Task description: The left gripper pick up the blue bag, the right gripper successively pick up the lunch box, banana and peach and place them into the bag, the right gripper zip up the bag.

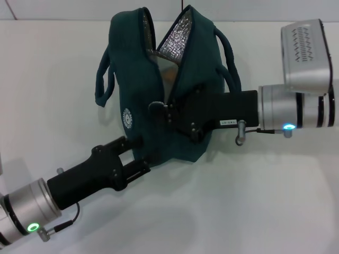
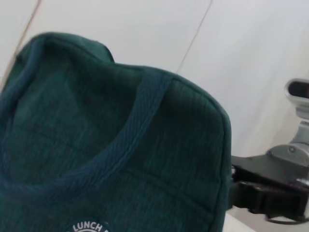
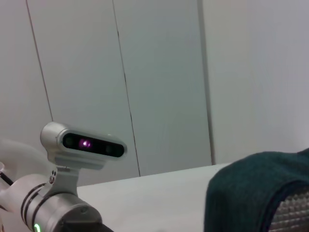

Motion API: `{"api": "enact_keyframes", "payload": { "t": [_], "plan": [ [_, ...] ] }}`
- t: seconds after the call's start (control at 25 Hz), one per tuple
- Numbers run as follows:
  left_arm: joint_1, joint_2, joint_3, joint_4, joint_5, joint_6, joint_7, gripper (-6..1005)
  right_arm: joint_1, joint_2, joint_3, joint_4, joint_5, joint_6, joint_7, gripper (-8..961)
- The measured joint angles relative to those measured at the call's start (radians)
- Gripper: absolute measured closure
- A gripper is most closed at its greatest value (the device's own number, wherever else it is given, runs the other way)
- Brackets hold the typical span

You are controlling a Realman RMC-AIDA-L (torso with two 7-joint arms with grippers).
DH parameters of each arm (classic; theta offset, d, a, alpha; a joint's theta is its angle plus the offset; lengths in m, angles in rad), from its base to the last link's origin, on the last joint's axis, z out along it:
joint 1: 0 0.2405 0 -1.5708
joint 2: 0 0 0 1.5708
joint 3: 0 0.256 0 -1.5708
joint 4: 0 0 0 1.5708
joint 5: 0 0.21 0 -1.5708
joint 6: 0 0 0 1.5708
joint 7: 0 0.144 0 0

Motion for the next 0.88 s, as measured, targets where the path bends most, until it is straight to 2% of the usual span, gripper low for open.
{"api": "enact_keyframes", "payload": {
  "t": [0.24, 0.64, 0.8, 0.88],
  "plan": [
    [-0.010, -0.015, -0.047, 0.004, -0.016, -0.083, 0.025, 435, 0.000, 0.000, -0.010, -0.001, 0.022, 0.010, -0.024, 923],
    [-0.027, -0.007, -0.055, 0.007, -0.019, -0.108, 0.047, 444, -0.025, -0.002, -0.002, -0.003, 0.052, 0.009, -0.027, 922],
    [-0.030, -0.009, -0.055, 0.007, -0.019, -0.113, 0.108, 674, -0.043, -0.003, -0.001, -0.004, 0.059, 0.005, -0.027, 922],
    [-0.031, -0.009, -0.055, 0.007, -0.019, -0.113, 0.120, 737, -0.050, -0.005, -0.001, -0.003, 0.059, 0.005, -0.027, 922]
  ]
}}
